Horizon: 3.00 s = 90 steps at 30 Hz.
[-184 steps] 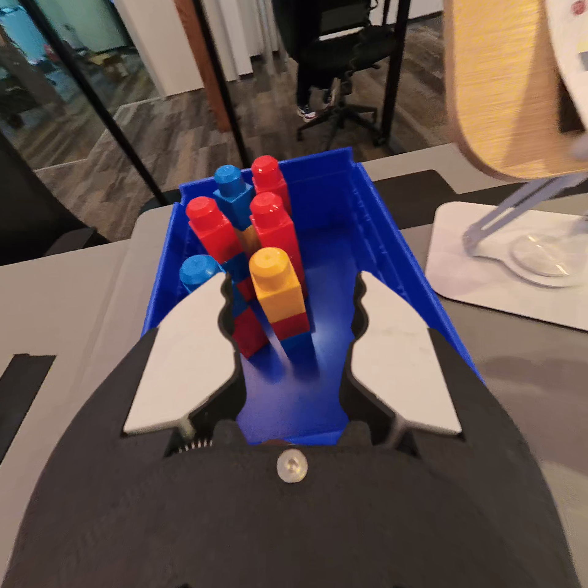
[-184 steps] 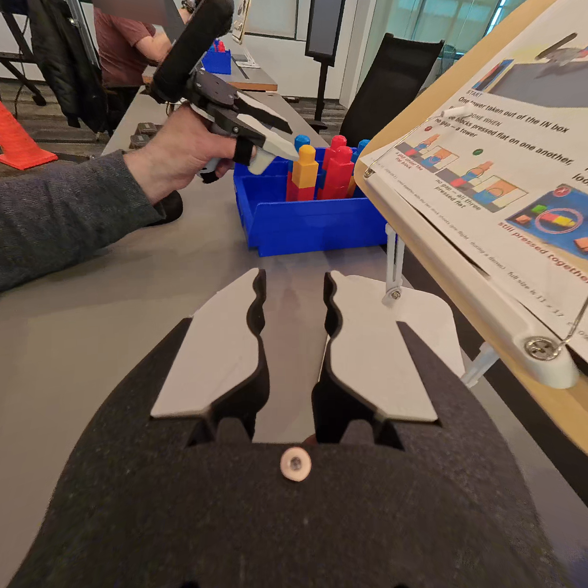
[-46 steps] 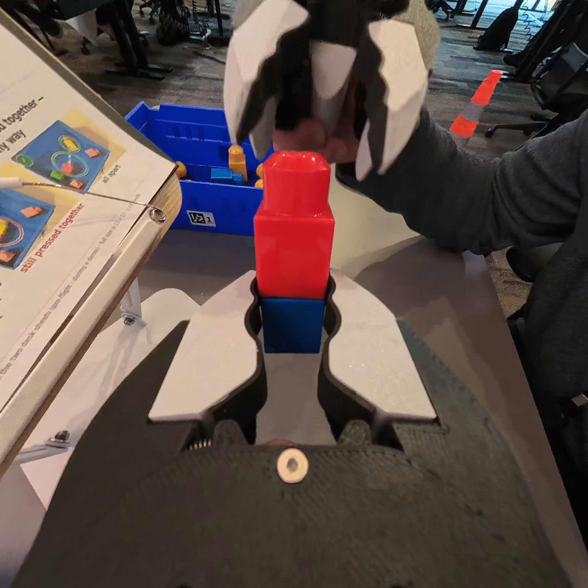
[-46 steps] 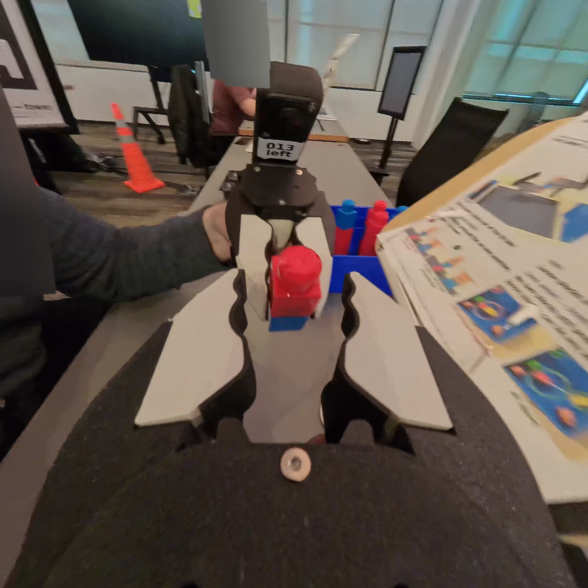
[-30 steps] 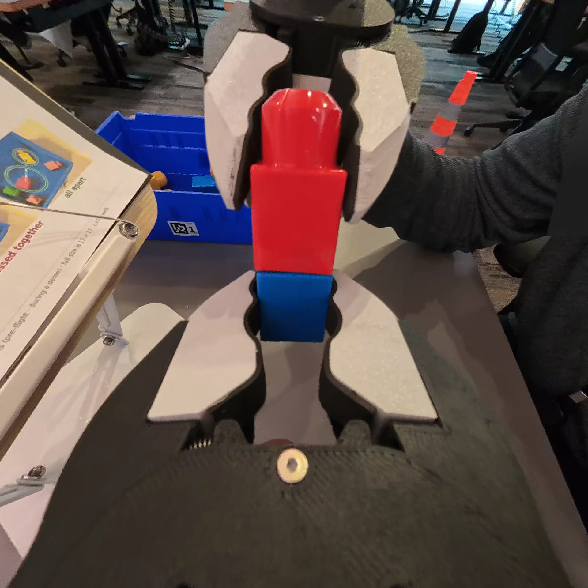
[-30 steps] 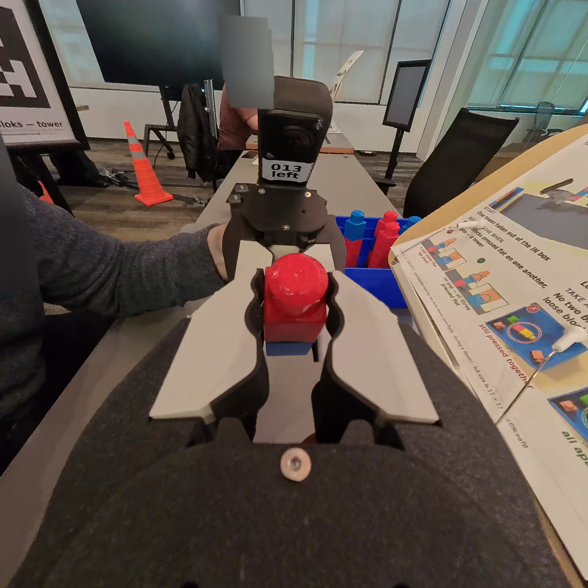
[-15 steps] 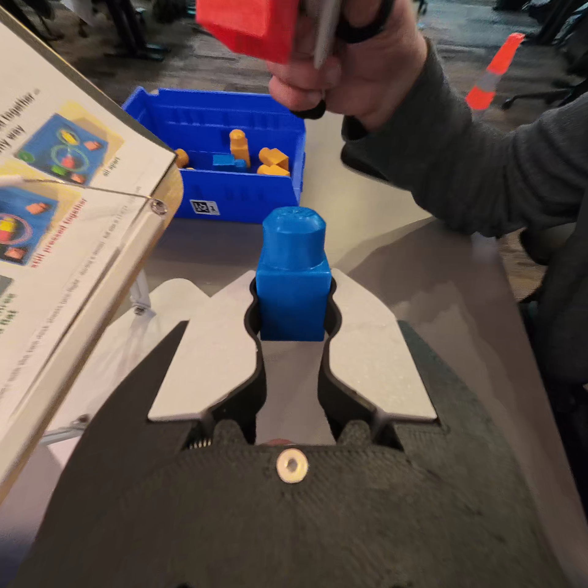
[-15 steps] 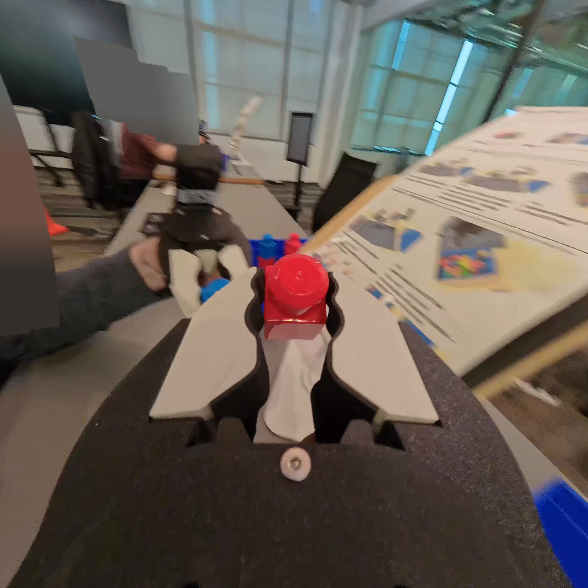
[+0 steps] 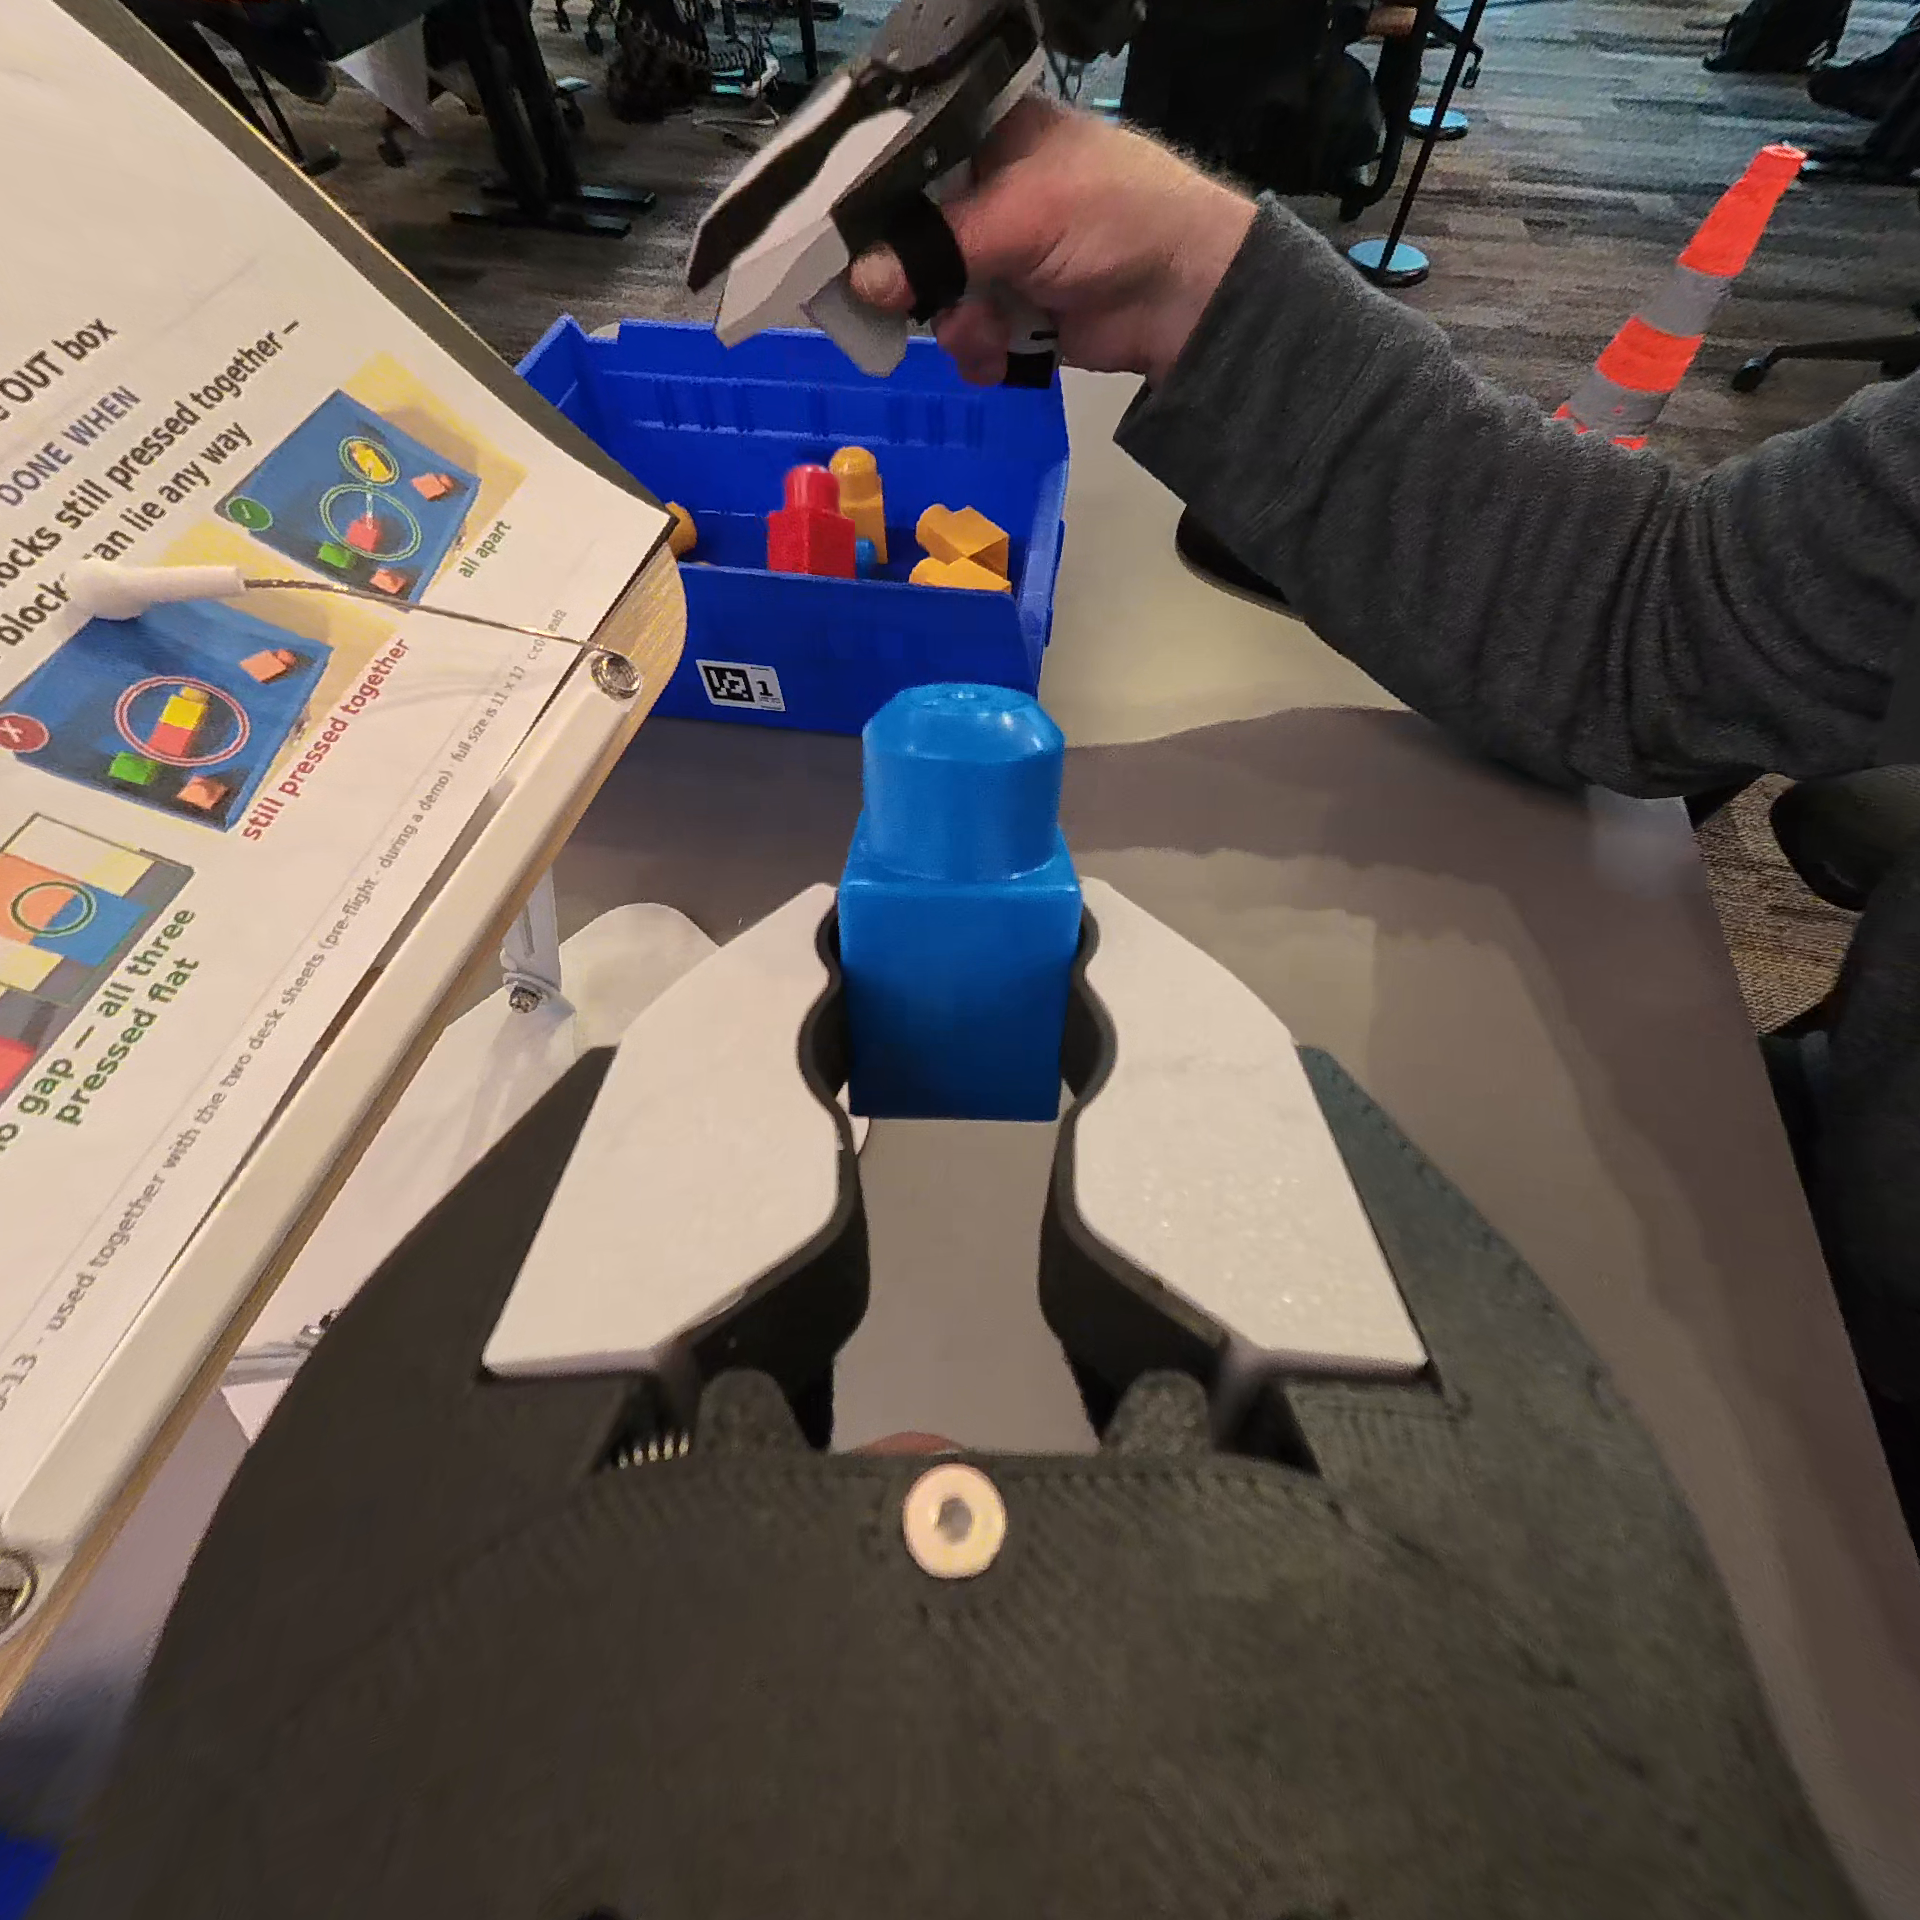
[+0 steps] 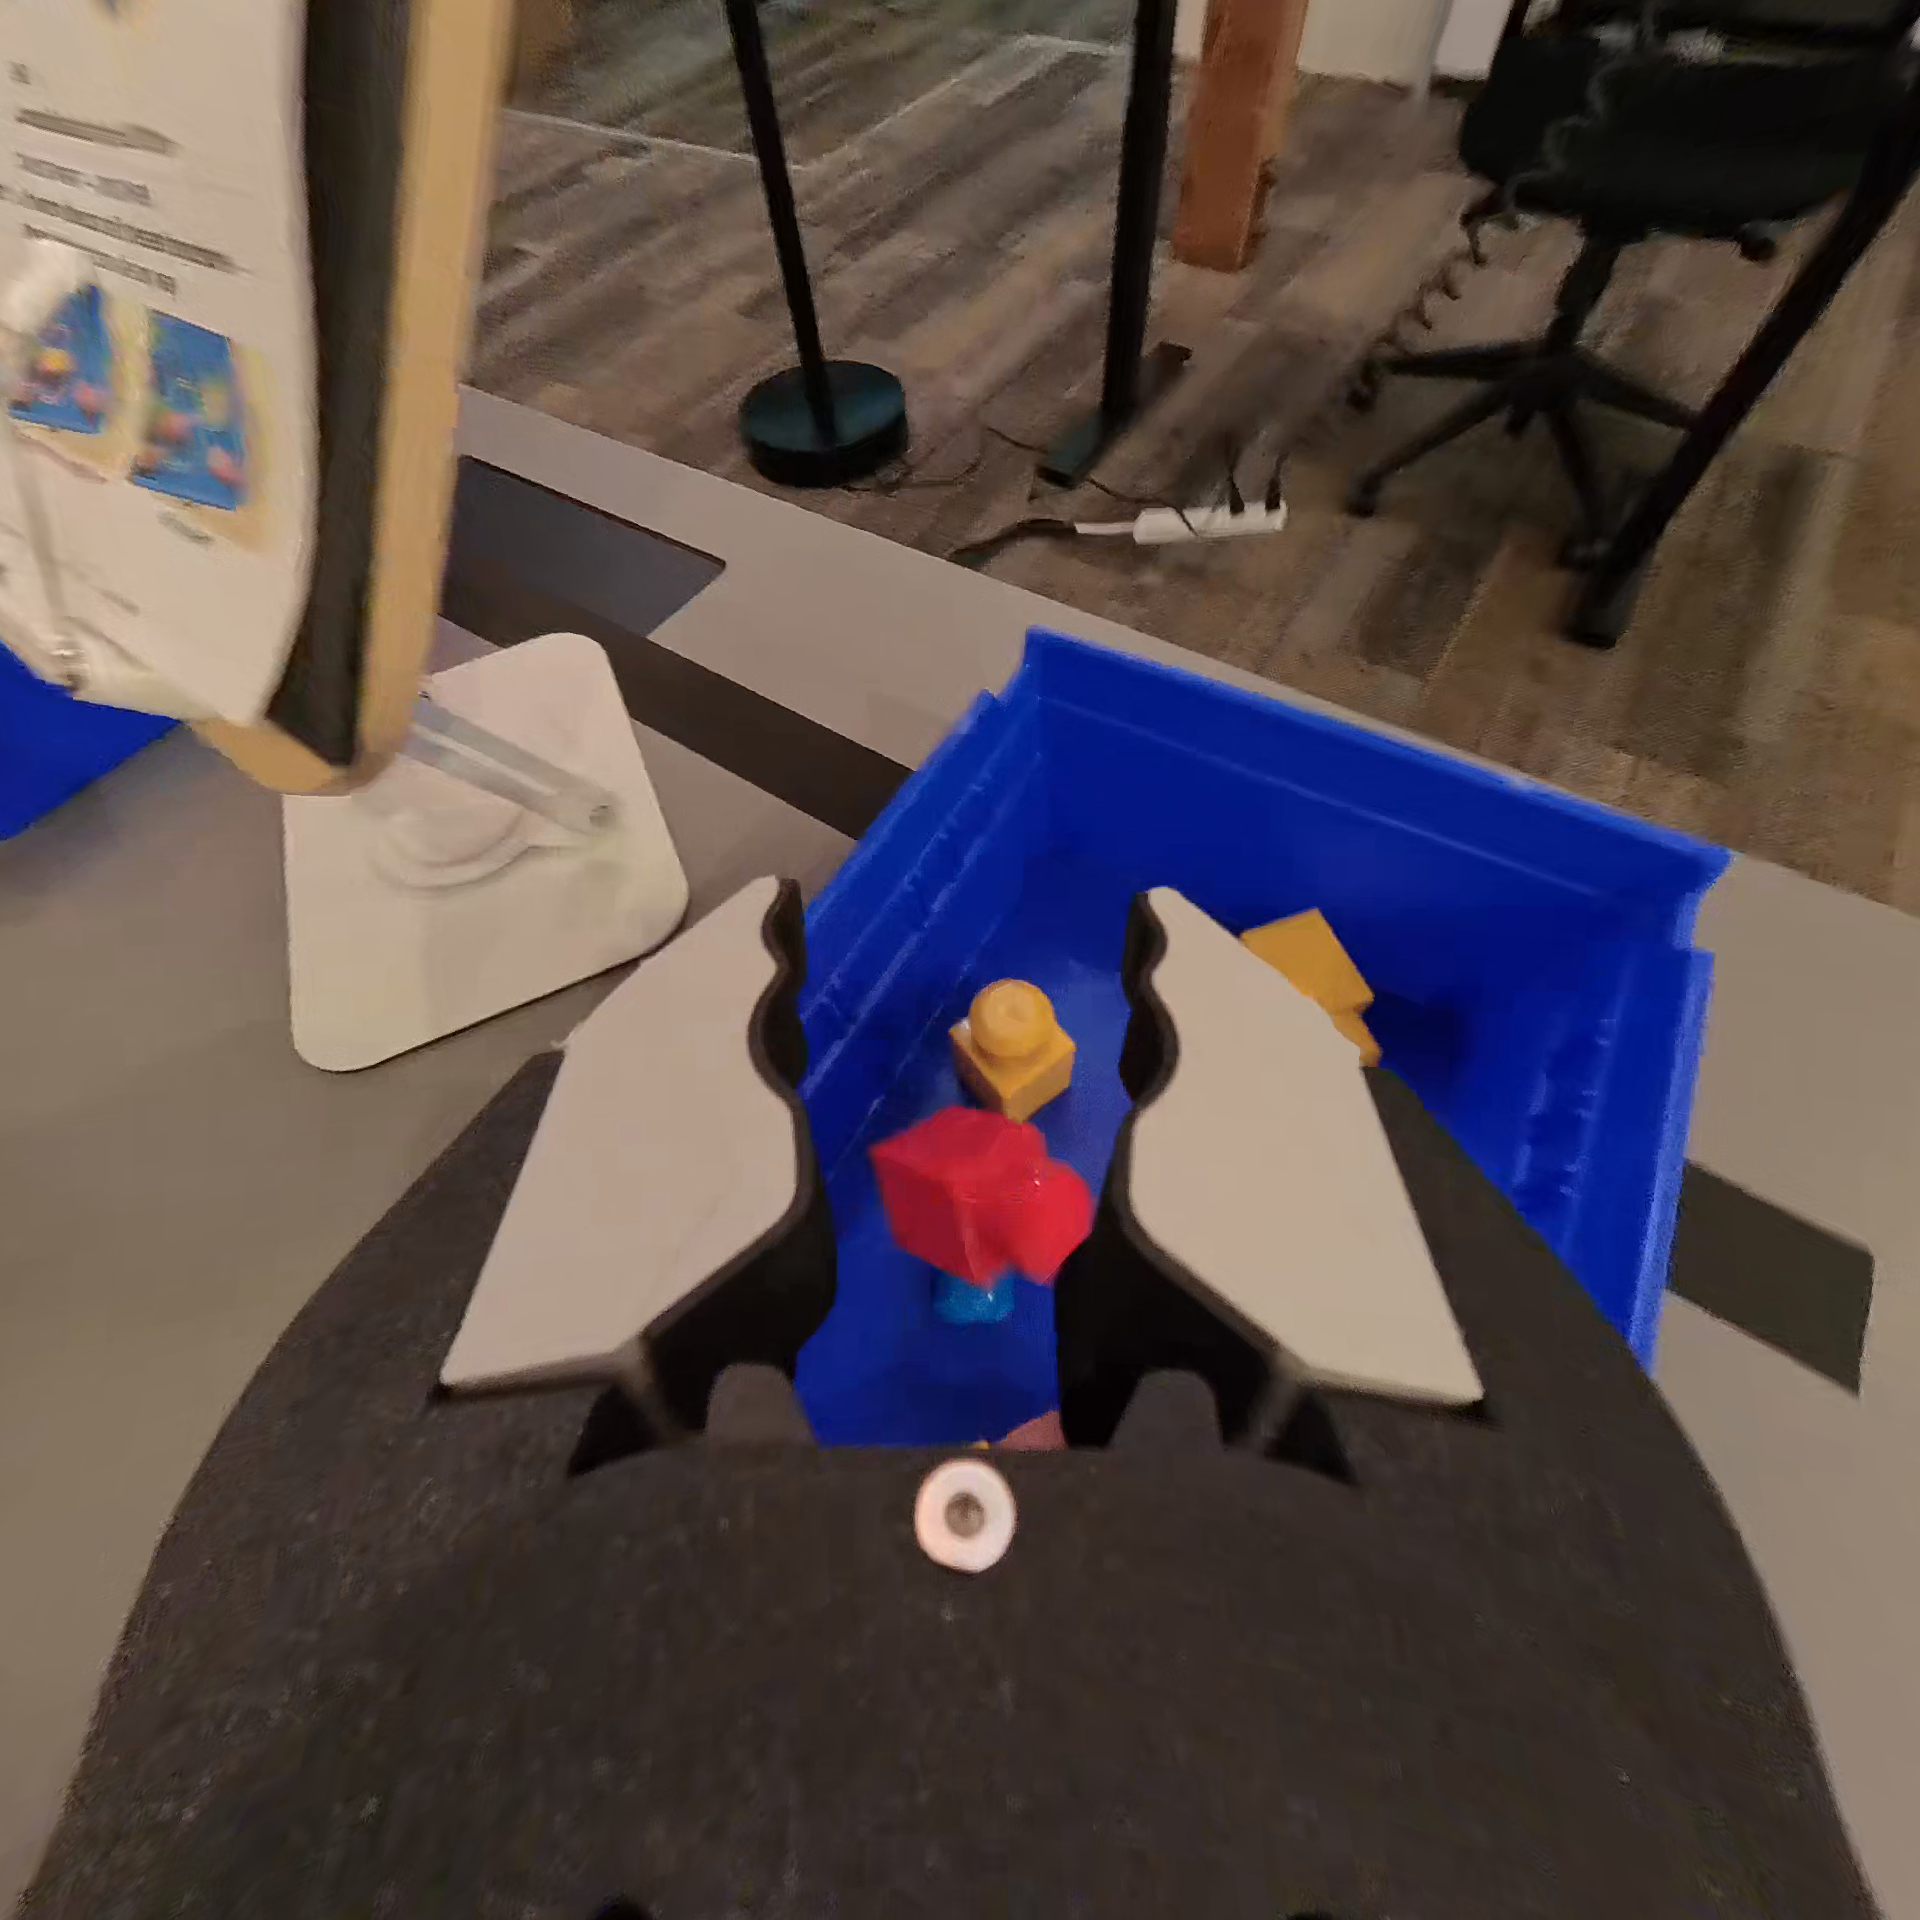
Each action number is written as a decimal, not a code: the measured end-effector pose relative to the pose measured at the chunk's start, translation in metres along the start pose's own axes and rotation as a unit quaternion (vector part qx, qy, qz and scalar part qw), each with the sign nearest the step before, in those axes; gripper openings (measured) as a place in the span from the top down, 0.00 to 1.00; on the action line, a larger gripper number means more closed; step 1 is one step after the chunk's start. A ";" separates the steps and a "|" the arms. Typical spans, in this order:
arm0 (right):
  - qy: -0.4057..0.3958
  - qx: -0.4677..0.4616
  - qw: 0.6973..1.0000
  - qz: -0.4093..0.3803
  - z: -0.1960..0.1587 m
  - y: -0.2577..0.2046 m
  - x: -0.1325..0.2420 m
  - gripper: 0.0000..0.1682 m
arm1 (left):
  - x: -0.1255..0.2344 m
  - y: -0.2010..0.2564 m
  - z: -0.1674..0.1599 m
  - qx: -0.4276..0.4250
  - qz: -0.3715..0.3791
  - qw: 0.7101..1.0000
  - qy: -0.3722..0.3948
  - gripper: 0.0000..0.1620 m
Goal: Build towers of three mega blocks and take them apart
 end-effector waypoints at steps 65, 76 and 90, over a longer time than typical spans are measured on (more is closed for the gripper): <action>0.098 0.129 0.983 0.090 0.043 -0.083 0.030 0.77 | 0.157 -0.018 -0.021 0.021 0.354 0.935 0.006 0.76; 0.091 0.151 0.976 0.130 0.043 -0.112 0.018 0.77 | 0.232 -0.068 -0.126 0.185 0.498 0.845 -0.055 0.62; 0.092 0.155 0.974 0.135 0.044 -0.119 0.014 0.77 | 0.223 -0.102 -0.186 0.349 0.505 0.787 -0.056 0.63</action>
Point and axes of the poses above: each gripper's, where its closed fingertips meet, x back along the fingers, z out of its top, y = z × x across the jaws, the point moved 9 cm from there along x, back along the fingers, and after that the axes turned 10 degrees about -z, right-handed, at the moved point
